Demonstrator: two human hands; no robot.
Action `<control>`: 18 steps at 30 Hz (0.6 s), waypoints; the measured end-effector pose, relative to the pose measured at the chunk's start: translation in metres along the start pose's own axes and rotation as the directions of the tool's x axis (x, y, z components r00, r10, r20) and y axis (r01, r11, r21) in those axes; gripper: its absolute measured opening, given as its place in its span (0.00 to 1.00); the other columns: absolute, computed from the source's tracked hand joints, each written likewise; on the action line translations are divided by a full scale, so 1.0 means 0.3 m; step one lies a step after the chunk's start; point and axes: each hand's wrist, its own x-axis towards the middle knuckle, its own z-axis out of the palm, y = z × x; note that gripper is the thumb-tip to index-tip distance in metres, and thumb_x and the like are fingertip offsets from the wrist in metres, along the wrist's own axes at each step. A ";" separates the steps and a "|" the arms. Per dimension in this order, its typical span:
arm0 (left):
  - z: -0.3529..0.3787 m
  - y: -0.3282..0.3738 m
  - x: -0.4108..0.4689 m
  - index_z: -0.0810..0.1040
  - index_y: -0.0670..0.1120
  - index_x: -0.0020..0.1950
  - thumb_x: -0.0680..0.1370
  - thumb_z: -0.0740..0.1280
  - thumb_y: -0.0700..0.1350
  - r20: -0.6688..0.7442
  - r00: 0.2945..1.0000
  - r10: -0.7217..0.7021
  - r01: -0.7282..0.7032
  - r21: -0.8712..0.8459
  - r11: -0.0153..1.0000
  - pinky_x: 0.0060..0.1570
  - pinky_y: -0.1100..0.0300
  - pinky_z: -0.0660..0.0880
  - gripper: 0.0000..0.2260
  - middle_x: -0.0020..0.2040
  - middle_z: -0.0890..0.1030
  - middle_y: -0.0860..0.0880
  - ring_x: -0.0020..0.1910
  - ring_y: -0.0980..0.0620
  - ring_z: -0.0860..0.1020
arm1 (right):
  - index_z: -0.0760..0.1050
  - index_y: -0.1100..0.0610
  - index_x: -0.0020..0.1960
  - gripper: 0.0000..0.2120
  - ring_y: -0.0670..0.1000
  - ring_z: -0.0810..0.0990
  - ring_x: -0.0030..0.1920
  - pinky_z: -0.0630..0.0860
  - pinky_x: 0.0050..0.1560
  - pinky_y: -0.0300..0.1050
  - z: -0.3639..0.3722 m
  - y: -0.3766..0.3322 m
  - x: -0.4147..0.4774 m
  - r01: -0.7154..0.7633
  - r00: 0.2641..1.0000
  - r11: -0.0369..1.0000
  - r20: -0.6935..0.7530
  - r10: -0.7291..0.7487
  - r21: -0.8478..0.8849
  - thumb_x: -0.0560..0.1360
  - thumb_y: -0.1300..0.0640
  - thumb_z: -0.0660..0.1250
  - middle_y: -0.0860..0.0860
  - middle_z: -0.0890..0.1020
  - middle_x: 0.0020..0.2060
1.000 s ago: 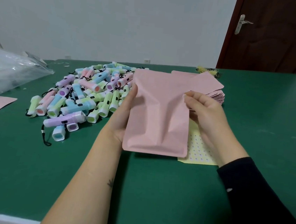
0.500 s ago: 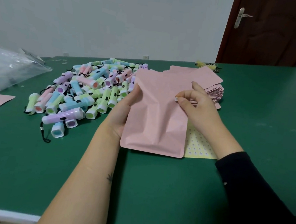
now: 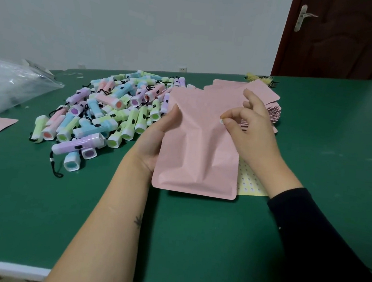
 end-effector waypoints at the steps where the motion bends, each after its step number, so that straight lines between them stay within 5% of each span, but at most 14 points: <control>1: 0.000 0.000 0.000 0.87 0.46 0.50 0.82 0.59 0.56 -0.007 1.000 -0.001 0.001 0.004 1.000 0.46 0.55 0.81 0.21 0.51 0.86 0.47 0.50 0.48 0.84 | 0.79 0.51 0.45 0.08 0.47 0.63 0.71 0.55 0.53 0.15 0.001 0.004 0.001 0.020 1.000 0.999 0.000 -0.020 -0.029 0.78 0.63 0.66 0.51 0.62 0.75; 5: -0.008 -0.001 -0.001 0.87 0.46 0.49 0.82 0.59 0.56 -0.020 1.000 -0.006 0.006 0.017 1.000 0.45 0.55 0.81 0.20 0.51 0.86 0.47 0.49 0.48 0.85 | 0.79 0.54 0.47 0.06 0.49 0.64 0.71 0.56 0.57 0.20 0.005 0.013 0.005 0.082 0.997 0.990 0.021 -0.080 -0.117 0.78 0.63 0.65 0.52 0.65 0.73; 13: -0.020 0.000 0.024 0.86 0.43 0.54 0.80 0.60 0.54 -0.031 0.999 0.008 -0.007 0.018 1.000 0.55 0.52 0.80 0.19 0.56 0.84 0.44 0.54 0.46 0.83 | 0.81 0.56 0.47 0.05 0.52 0.67 0.69 0.68 0.67 0.48 0.018 0.026 0.002 0.101 0.995 0.985 0.002 -0.101 -0.141 0.77 0.63 0.67 0.53 0.69 0.70; 15: -0.022 0.000 0.027 0.86 0.43 0.54 0.80 0.60 0.54 -0.030 1.000 0.009 -0.009 0.015 1.000 0.56 0.51 0.80 0.19 0.56 0.84 0.44 0.54 0.46 0.83 | 0.81 0.55 0.47 0.05 0.51 0.66 0.70 0.69 0.66 0.42 0.021 0.022 0.000 0.083 0.996 0.990 -0.007 -0.084 -0.114 0.76 0.63 0.68 0.52 0.69 0.69; 18: -0.024 0.000 0.029 0.86 0.43 0.54 0.79 0.61 0.53 -0.033 0.999 0.014 -0.014 0.022 1.000 0.56 0.51 0.80 0.18 0.55 0.84 0.44 0.54 0.46 0.83 | 0.82 0.55 0.47 0.05 0.50 0.66 0.69 0.61 0.57 0.19 0.021 0.011 -0.005 0.046 0.998 0.998 -0.047 -0.048 -0.037 0.75 0.64 0.69 0.51 0.69 0.68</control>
